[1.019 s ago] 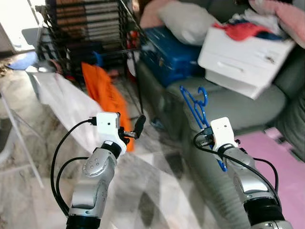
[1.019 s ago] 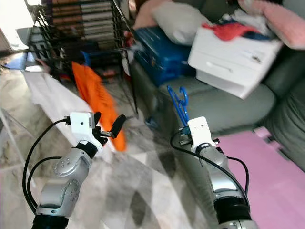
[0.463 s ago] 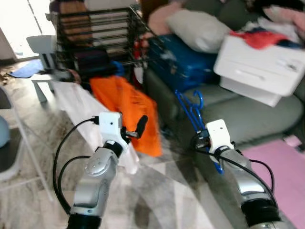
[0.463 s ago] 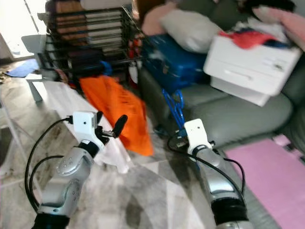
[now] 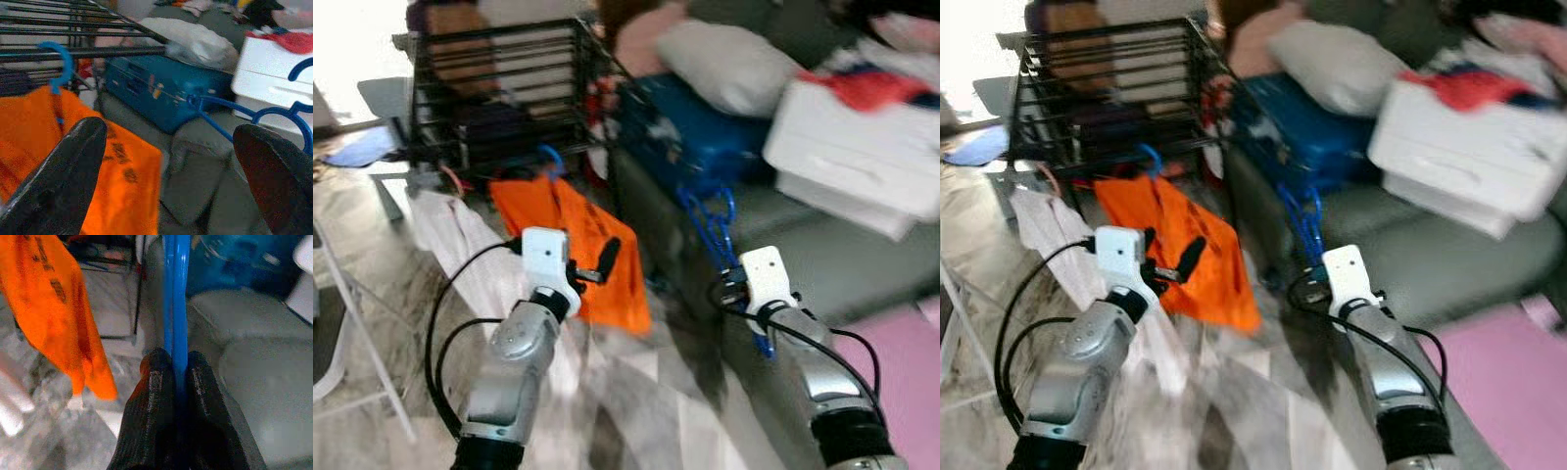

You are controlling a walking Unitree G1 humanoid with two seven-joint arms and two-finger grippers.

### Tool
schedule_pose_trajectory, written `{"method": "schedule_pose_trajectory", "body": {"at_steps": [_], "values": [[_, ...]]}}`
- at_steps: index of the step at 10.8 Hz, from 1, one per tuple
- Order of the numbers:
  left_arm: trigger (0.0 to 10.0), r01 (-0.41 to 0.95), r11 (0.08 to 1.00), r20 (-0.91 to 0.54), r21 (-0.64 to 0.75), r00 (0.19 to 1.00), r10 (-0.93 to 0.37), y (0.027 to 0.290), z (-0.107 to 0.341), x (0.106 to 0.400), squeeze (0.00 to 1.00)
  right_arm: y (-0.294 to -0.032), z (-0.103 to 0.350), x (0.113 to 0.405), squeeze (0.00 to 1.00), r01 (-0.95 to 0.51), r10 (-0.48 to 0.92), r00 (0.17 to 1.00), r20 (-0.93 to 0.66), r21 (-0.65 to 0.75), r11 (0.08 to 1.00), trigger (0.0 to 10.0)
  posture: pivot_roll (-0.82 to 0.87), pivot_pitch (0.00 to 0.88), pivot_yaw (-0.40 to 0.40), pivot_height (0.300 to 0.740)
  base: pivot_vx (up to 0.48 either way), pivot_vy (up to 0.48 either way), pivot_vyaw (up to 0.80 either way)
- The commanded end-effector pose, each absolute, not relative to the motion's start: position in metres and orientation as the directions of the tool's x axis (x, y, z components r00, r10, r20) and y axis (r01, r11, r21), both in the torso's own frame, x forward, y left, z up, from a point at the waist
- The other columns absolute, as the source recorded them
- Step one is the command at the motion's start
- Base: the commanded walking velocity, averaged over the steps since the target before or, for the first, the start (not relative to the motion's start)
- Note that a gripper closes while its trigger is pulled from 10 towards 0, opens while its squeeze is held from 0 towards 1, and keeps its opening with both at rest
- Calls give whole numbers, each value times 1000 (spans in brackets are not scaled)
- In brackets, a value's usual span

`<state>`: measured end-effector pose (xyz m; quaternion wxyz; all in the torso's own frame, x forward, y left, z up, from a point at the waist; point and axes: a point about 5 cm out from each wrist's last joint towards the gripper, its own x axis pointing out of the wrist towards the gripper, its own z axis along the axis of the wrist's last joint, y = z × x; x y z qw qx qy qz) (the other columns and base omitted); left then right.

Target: Hang hanger

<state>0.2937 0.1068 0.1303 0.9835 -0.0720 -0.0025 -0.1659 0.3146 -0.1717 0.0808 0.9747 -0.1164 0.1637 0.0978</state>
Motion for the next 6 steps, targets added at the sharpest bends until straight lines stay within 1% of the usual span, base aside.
{"method": "schedule_pose_trajectory", "body": {"at_steps": [1, 6], "values": [[10000, 291, 949, 12, -122, 956, -292, 116, 129, 295, 0, -161, 89, 319, 0, -253, 187, 932, -311, -189, 949, 10000, -170, 0, 11, 740, 480, 0, 0], [10000, 285, 951, -4, -118, 958, -288, 116, 127, 296, 0, -156, 86, 318, 0, -306, 234, 912, -336, -178, 935, 10000, -170, 0, 12, 740, 452, 0, 0]]}}
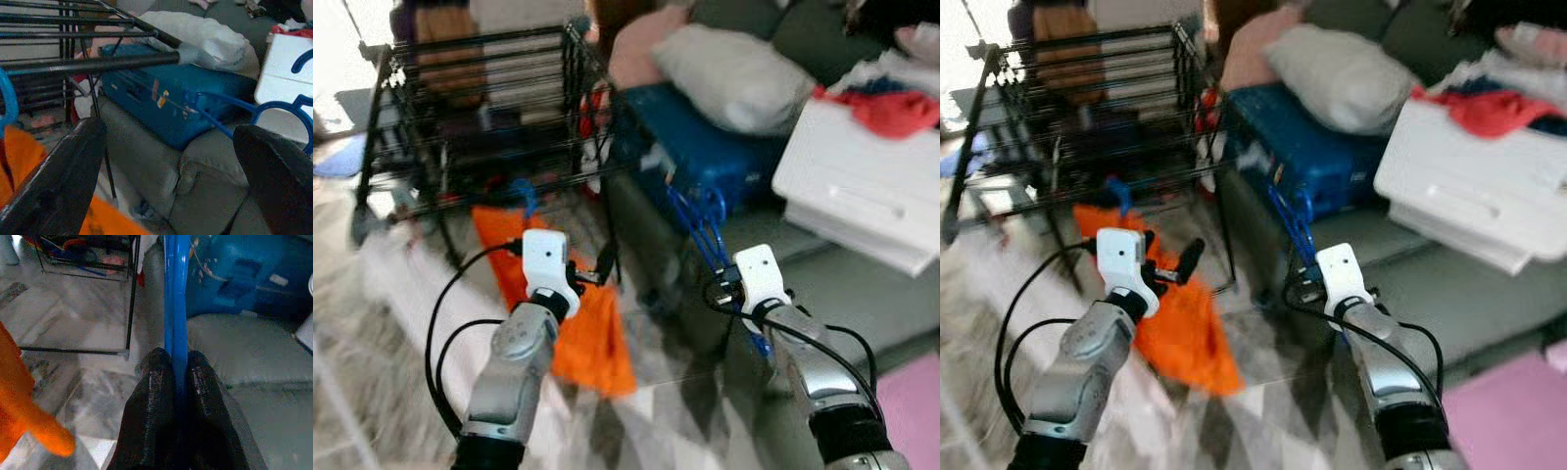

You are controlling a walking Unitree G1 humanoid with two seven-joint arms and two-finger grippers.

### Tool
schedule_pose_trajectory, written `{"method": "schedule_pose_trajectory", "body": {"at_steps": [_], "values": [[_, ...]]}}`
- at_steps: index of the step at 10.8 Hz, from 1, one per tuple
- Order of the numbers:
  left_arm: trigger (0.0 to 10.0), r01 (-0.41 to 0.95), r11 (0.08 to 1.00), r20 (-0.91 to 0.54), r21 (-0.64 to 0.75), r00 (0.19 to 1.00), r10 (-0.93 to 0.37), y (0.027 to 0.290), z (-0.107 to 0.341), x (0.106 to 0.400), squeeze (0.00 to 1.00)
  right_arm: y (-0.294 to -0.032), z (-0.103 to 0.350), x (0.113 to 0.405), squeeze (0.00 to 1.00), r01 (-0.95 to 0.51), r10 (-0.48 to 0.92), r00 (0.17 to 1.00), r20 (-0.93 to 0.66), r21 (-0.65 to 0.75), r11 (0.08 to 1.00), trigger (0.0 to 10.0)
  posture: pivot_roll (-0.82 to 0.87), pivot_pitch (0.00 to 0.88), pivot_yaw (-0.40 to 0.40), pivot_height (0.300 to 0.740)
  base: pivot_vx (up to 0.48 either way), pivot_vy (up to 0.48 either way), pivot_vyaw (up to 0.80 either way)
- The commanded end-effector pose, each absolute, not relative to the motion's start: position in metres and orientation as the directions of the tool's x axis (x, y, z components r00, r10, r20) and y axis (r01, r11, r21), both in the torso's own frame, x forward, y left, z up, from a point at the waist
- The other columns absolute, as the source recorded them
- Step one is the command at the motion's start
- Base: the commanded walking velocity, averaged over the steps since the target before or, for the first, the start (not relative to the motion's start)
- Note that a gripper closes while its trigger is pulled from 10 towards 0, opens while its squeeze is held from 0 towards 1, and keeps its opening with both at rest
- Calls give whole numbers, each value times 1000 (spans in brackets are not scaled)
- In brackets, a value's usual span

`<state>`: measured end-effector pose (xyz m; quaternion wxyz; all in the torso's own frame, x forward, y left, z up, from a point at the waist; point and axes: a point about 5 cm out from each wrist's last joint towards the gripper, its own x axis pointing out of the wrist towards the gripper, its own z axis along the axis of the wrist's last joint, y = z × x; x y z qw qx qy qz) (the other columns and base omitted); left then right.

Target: Hang hanger

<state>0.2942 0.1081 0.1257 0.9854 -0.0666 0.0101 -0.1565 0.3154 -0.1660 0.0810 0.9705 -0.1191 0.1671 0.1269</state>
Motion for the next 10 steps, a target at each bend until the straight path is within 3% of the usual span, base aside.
{"method": "schedule_pose_trajectory", "body": {"at_steps": [1, 3, 7, 10], "values": [[10000, 282, 952, -7, -117, 958, -285, 116, 126, 296, 0, -155, 85, 317, 0, -315, 243, 909, -339, -176, 933, 10000, -170, 0, 12, 740, 412, 244, 0], [10000, 273, 954, -19, -125, 961, -277, 116, 125, 296, 0, -152, 84, 316, 0, -342, 269, 898, -348, -168, 925, 10000, -171, 0, 11, 740, 332, 347, 0], [10000, 271, 954, -50, -126, 959, -279, 116, 121, 294, 0, -149, 82, 315, 0, -354, 280, 891, -357, -164, 921, 10000, -168, 0, 11, 740, 0, 432, 0], [10000, 273, 954, -26, -126, 960, -279, 114, 124, 295, 0, -149, 81, 314, 0, -355, 282, 891, -356, -160, 921, 10000, -168, 0, 15, 740, 0, 0, 0]]}}
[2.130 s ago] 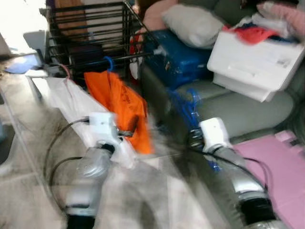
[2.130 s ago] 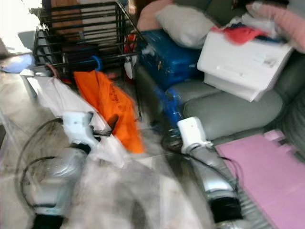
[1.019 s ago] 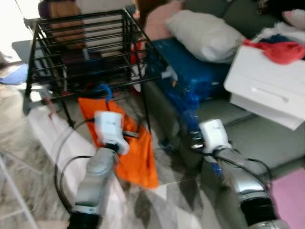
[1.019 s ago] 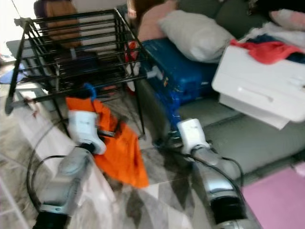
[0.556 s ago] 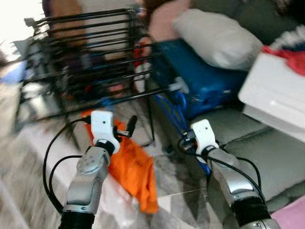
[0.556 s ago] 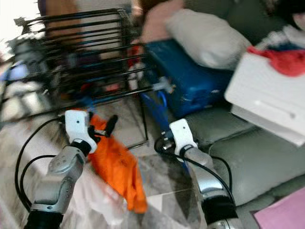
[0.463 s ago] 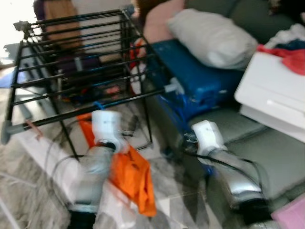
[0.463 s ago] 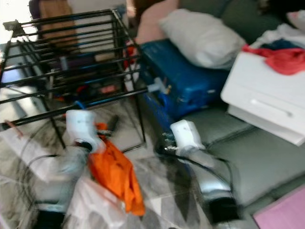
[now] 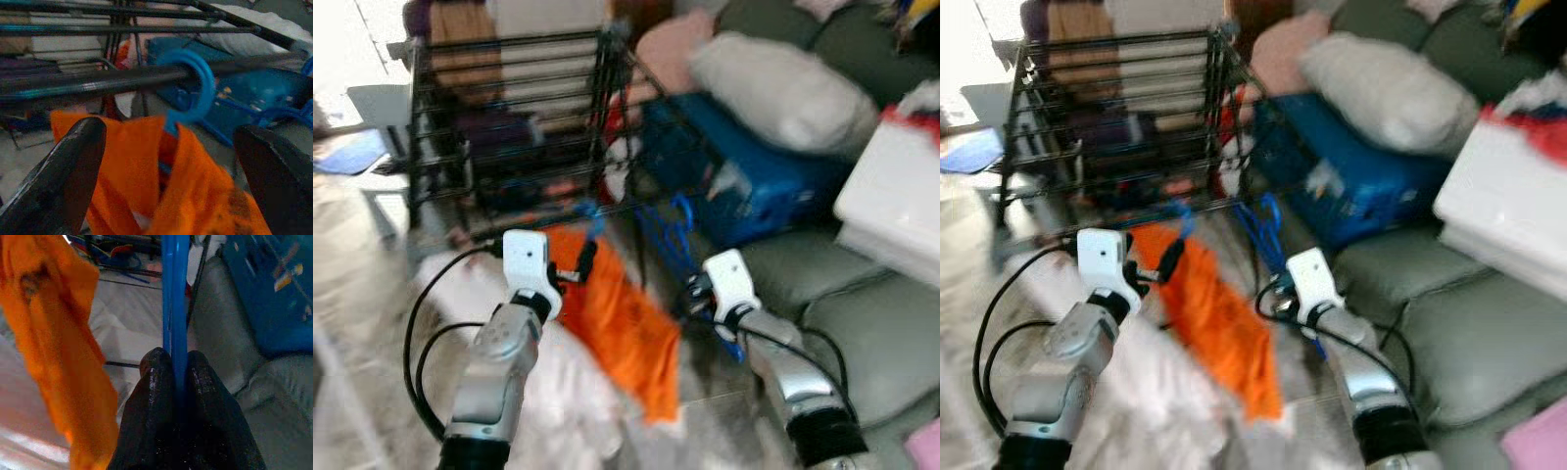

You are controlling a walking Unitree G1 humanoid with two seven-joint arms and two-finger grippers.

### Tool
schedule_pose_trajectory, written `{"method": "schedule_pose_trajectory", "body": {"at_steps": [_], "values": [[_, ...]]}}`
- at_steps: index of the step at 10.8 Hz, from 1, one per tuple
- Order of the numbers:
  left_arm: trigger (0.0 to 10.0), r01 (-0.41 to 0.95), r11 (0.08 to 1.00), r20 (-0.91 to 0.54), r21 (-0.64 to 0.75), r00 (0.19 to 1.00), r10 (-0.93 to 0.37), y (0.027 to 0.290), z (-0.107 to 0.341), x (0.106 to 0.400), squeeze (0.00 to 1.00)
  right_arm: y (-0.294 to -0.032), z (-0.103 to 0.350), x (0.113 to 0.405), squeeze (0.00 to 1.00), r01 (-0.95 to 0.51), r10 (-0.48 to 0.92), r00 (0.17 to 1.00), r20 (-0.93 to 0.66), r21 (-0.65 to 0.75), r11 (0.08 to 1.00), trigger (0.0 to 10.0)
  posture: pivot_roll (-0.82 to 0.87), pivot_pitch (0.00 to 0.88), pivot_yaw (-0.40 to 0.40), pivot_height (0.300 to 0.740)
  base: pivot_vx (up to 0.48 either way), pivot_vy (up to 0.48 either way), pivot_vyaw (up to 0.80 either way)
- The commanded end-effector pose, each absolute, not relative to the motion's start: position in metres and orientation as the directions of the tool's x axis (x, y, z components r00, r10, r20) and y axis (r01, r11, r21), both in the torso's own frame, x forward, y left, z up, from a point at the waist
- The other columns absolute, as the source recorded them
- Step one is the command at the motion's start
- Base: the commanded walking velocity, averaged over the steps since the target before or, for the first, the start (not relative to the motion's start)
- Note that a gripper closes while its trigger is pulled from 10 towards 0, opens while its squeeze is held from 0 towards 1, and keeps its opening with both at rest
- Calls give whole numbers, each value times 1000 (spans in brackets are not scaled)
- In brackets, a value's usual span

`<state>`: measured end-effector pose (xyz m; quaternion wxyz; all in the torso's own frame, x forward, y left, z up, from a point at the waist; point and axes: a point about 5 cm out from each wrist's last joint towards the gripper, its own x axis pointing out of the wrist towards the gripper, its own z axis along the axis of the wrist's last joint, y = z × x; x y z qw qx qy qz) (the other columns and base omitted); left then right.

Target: Hang hanger

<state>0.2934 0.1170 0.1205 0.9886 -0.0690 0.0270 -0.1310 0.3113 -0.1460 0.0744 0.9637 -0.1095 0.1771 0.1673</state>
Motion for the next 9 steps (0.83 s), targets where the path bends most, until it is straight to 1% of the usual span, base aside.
{"method": "schedule_pose_trajectory", "body": {"at_steps": [1, 4, 6, 8, 9], "values": [[10000, 275, 953, -24, -128, 960, -280, 114, 125, 295, 0, -149, 83, 316, 0, -338, 271, 899, -344, -154, 928, 10000, -168, 0, 15, 740, 0, 0, 0], [10000, 277, 951, -26, -136, 959, -282, 112, 125, 294, 0, -150, 90, 327, 0, -306, 247, 913, -324, -145, 941, 10000, -165, 0, 14, 740, 0, 0, 0], [10000, 325, 935, 8, -143, 945, -327, 107, 130, 291, 0, -153, 99, 338, 0, -289, 232, 922, -309, -151, 945, 10000, -160, 0, 14, 740, 0, 0, 0], [10000, 326, 938, 12, -119, 945, -327, 109, 130, 291, 0, -151, 100, 340, 0, -288, 233, 924, -302, -152, 945, 10000, -158, 0, 17, 740, 0, 0, 0], [10000, 327, 939, 13, -110, 945, -328, 110, 131, 291, 0, -149, 98, 339, 0, -294, 240, 923, -302, -148, 944, 10000, -158, 0, 19, 740, 469, 0, 0]]}}
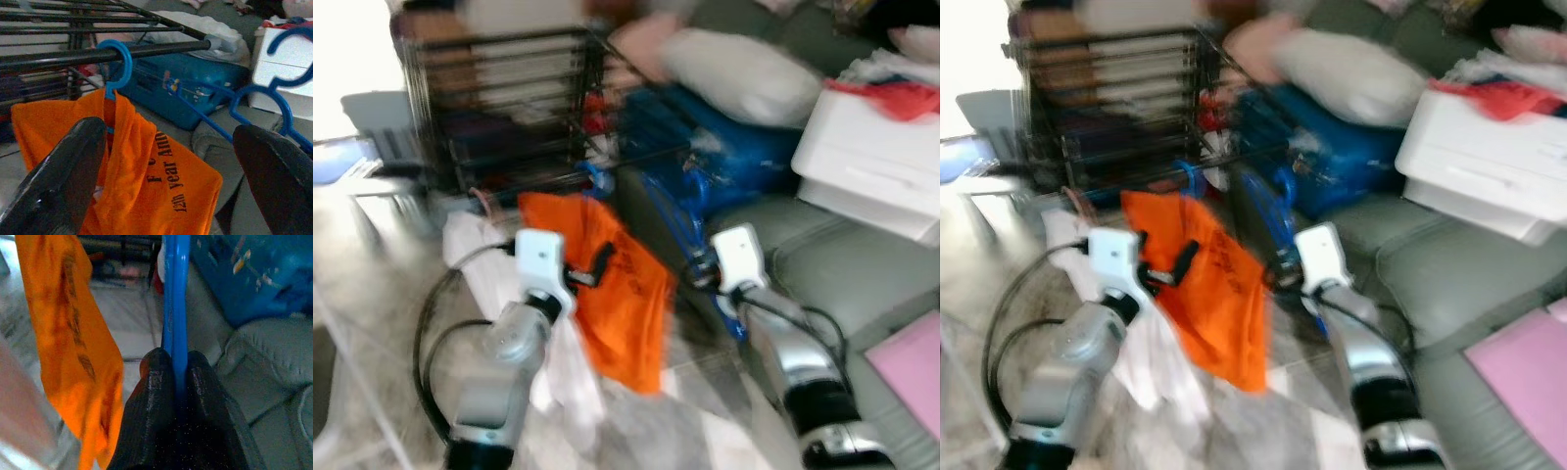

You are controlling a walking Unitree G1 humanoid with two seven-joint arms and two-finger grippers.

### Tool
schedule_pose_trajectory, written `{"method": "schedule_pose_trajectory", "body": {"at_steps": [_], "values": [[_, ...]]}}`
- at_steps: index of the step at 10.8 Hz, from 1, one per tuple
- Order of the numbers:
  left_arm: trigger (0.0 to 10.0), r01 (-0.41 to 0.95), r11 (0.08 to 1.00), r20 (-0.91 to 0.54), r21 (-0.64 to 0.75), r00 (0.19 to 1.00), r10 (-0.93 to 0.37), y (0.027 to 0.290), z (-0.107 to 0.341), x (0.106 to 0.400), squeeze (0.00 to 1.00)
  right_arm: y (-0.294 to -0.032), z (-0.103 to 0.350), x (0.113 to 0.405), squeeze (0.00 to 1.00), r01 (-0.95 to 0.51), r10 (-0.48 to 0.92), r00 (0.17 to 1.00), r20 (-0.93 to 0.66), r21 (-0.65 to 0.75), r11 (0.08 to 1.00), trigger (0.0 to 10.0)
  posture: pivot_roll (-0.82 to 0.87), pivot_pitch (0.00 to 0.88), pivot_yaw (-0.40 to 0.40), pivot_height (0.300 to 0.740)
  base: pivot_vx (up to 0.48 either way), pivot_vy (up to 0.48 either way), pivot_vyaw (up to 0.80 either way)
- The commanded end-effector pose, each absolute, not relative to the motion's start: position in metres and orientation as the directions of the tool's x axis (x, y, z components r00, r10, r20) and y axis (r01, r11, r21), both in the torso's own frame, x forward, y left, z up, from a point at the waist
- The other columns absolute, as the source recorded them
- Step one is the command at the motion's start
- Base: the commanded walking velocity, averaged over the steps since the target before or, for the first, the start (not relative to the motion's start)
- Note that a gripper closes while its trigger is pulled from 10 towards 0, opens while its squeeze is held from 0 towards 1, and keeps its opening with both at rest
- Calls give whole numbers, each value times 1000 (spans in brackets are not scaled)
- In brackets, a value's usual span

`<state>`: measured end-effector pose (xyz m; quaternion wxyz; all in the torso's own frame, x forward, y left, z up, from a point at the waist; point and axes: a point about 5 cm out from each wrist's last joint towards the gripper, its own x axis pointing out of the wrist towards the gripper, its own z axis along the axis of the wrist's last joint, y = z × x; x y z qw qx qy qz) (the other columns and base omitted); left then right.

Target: Hang hanger

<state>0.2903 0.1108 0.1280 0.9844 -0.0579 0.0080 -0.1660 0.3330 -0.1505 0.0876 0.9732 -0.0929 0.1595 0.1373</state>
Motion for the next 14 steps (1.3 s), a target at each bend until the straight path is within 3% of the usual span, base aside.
{"method": "schedule_pose_trajectory", "body": {"at_steps": [1, 3, 6, 8, 14], "values": [[10000, 323, 941, 4, -101, 946, -324, 111, 130, 291, 0, -146, 97, 338, 0, -296, 243, 922, -301, -143, 945, 10000, -157, 0, 25, 740, 480, 0, 0], [10000, 328, 939, 5, -101, 944, -329, 111, 130, 291, 0, -145, 96, 337, 0, -294, 245, 924, -294, -135, 946, 10000, -158, 0, 29, 740, 480, 0, 0], [10000, 283, 956, -17, -81, 958, -285, 112, 127, 292, 0, -148, 96, 338, 0, -283, 232, 929, -290, -149, 948, 10000, -158, 0, 32, 740, 0, 0, 0], [10000, 290, 953, -17, -89, 956, -293, 110, 126, 290, 0, -150, 97, 337, 0, -284, 222, 932, -287, -196, 939, 10000, -158, 0, 31, 740, 0, 0, 0], [10000, 355, 926, 17, -130, 934, -356, 104, 129, 288, 0, -153, 96, 338, 0, -268, 211, 931, -297, -163, 950, 10000, -164, 0, 27, 740, 0, 0, 76]]}}
